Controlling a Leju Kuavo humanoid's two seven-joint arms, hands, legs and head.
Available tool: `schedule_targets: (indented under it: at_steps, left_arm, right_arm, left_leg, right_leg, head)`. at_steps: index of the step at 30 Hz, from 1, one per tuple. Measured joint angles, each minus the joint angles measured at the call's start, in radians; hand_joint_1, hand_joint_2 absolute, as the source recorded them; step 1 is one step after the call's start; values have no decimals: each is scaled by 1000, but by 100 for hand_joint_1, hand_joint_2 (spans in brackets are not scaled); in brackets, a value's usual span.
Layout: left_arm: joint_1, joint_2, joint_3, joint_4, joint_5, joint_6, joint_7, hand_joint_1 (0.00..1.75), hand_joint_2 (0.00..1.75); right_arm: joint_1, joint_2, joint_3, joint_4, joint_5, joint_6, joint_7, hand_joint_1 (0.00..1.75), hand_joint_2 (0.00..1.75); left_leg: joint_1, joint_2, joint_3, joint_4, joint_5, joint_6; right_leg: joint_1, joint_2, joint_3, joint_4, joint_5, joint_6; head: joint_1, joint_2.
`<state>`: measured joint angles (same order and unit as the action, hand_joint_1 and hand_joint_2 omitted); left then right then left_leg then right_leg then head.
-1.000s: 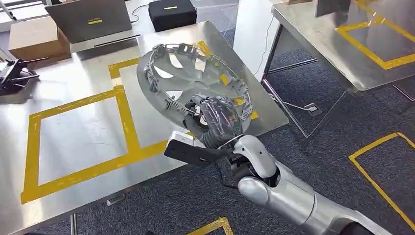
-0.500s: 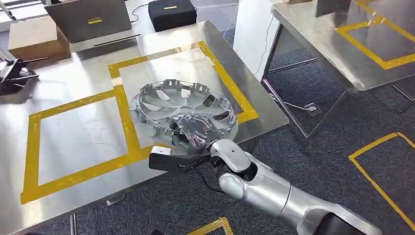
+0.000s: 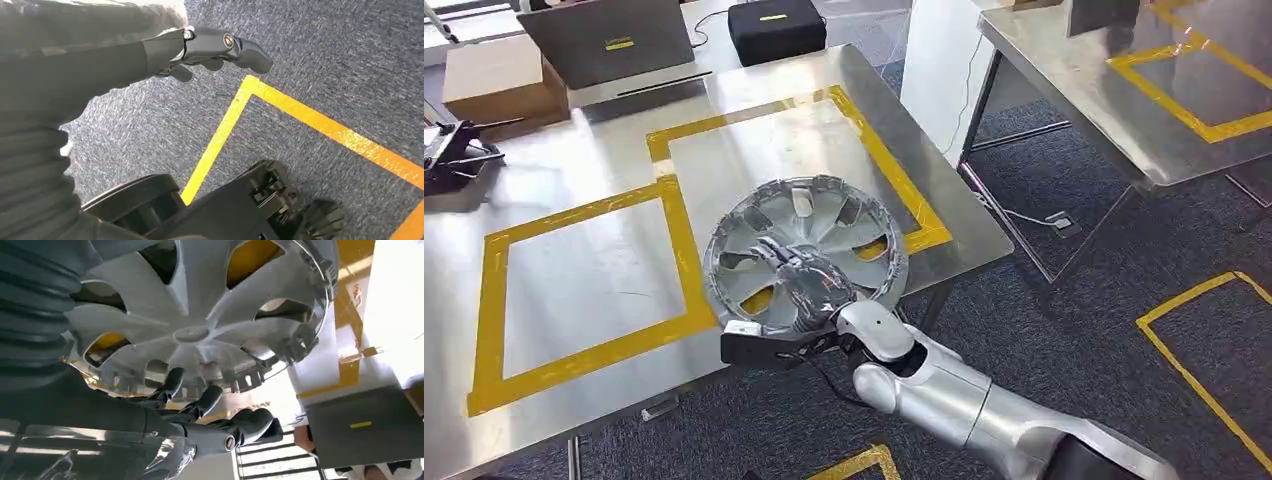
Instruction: Take the parts from the cabinet and place them on the table.
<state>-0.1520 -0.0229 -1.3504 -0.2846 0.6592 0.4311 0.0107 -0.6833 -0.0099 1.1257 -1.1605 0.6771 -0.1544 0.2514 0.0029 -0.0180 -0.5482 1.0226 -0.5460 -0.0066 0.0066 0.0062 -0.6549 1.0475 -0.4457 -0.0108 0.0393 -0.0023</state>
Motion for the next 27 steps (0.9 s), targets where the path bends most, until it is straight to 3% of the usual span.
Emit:
schedule_targets:
  at_steps: [7,11,14,17,20,23,27]
  left_arm:
    - [0,0,0,0,-7,4,-6,0,0]
    - [2,0,0,0,-13,24,-16,0,0]
    - [8,0,0,0,-10,53,-51,0,0]
    - [19,0,9,0,13,77,-94,0,0]
    - [31,1,22,0,37,81,-120,0,0]
    - [40,2,31,0,53,81,-137,0,0]
    - [50,5,49,0,73,83,-153,0,0]
  right_arm:
    - [12,1,2,17,15,-40,2,0,0]
    - [34,0,-20,-4,-85,-91,-37,0,0]
    - [69,-2,-58,-61,-319,-127,-142,0,0]
    - [113,-17,-120,-174,-653,-137,-289,0,0]
    - [151,-34,-173,-290,-862,-148,-410,0,0]
    - [190,-57,-214,-406,-938,-152,-487,0,0]
    - [242,-96,-264,-568,-965,-162,-541,0,0]
  left_leg:
    - [0,0,2,0,0,0]
    - [0,0,3,0,0,0]
    - [0,0,4,0,-1,-1]
    - [0,1,4,0,-1,-1]
    - [0,2,6,0,-2,-2]
    - [0,2,6,0,-2,-1]
    - [-1,3,7,0,-3,-1]
  right_leg:
    - [0,0,2,0,0,0]
    - [0,0,3,0,0,0]
    - [0,1,3,0,0,0]
    - [0,1,3,-1,0,0]
    - [0,2,4,-1,0,0]
    - [0,2,4,-1,0,0]
    - [0,2,5,-1,0,0]
  head:
    - [0,0]
    - [0,0]
    - [0,0]
    - [0,0]
    - [0,0]
    - [0,0]
    - [0,0]
